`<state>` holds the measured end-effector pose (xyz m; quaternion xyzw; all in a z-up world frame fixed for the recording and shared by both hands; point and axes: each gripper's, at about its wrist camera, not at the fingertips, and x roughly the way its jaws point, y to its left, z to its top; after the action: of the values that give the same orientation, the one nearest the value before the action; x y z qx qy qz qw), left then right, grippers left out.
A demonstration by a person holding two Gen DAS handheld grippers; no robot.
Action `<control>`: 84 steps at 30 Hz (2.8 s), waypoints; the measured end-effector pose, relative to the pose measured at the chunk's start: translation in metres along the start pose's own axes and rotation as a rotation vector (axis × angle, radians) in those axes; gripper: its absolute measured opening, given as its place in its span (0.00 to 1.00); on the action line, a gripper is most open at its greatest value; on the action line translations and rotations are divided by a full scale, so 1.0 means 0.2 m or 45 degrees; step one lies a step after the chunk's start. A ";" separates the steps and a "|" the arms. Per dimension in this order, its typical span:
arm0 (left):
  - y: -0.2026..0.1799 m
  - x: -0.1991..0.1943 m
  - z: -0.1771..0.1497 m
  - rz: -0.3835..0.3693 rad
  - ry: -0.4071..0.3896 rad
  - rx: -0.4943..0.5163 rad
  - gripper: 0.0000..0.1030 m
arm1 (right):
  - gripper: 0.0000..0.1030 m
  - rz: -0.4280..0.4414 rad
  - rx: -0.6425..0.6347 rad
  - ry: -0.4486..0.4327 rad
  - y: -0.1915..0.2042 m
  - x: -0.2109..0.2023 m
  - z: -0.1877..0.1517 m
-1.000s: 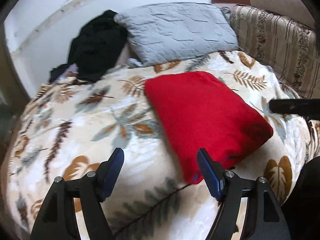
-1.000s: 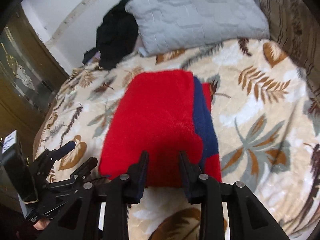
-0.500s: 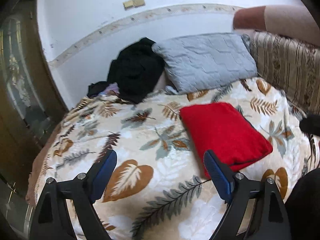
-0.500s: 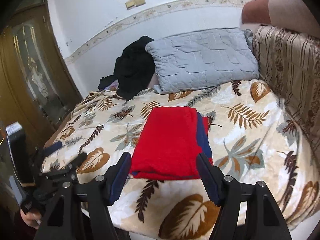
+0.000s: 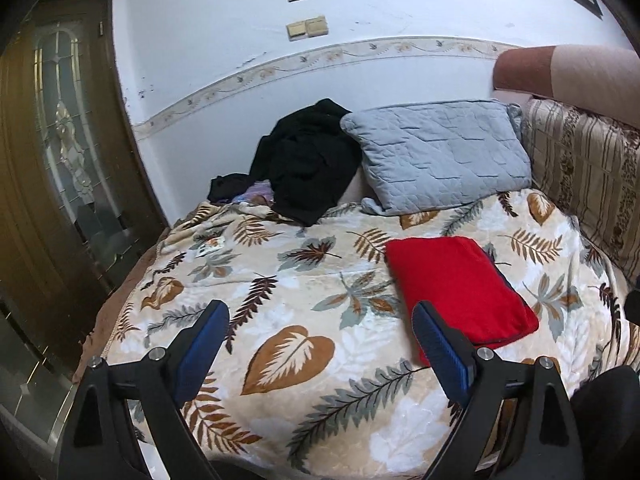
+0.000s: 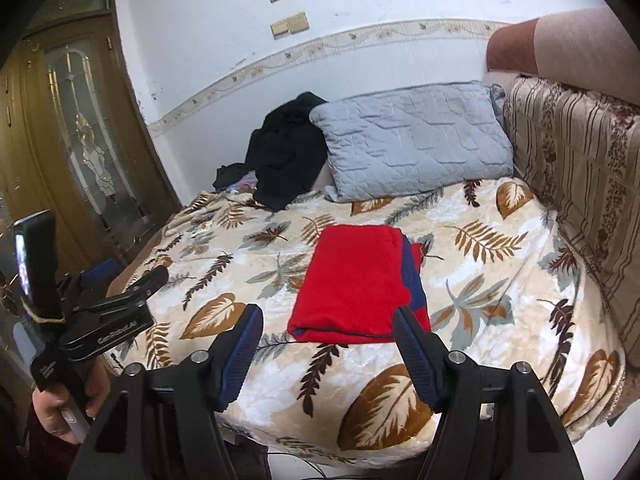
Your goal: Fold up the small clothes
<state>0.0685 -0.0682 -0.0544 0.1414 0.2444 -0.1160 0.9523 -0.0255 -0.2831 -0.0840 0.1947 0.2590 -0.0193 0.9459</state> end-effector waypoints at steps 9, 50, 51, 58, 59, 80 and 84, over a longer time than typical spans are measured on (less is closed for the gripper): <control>0.05 -0.09 0.01 0.021 -0.035 -0.023 0.90 | 0.70 -0.014 -0.052 -0.075 0.09 -0.14 0.00; 0.08 -0.11 0.00 0.069 -0.024 -0.036 0.90 | 0.70 -0.003 -0.030 -0.020 0.09 -0.10 -0.03; 0.09 -0.11 0.00 0.066 -0.024 -0.035 0.90 | 0.70 -0.005 -0.032 -0.021 0.09 -0.10 -0.03; 0.09 -0.11 0.00 0.068 -0.027 -0.038 0.90 | 0.70 -0.019 -0.037 -0.024 0.10 -0.09 -0.02; 0.09 -0.11 0.01 0.068 -0.029 -0.039 0.90 | 0.70 -0.018 -0.035 -0.026 0.10 -0.09 -0.02; 0.08 -0.15 0.02 0.079 -0.064 -0.045 0.90 | 0.70 -0.021 -0.040 -0.038 0.10 -0.09 0.01; 0.08 -0.15 0.02 0.077 -0.063 -0.046 0.90 | 0.70 -0.020 -0.039 -0.035 0.12 -0.08 0.00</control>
<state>0.0492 -0.0495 -0.0321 0.1285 0.2186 -0.0860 0.9635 -0.0365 -0.2629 -0.0667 0.1778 0.2478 -0.0254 0.9520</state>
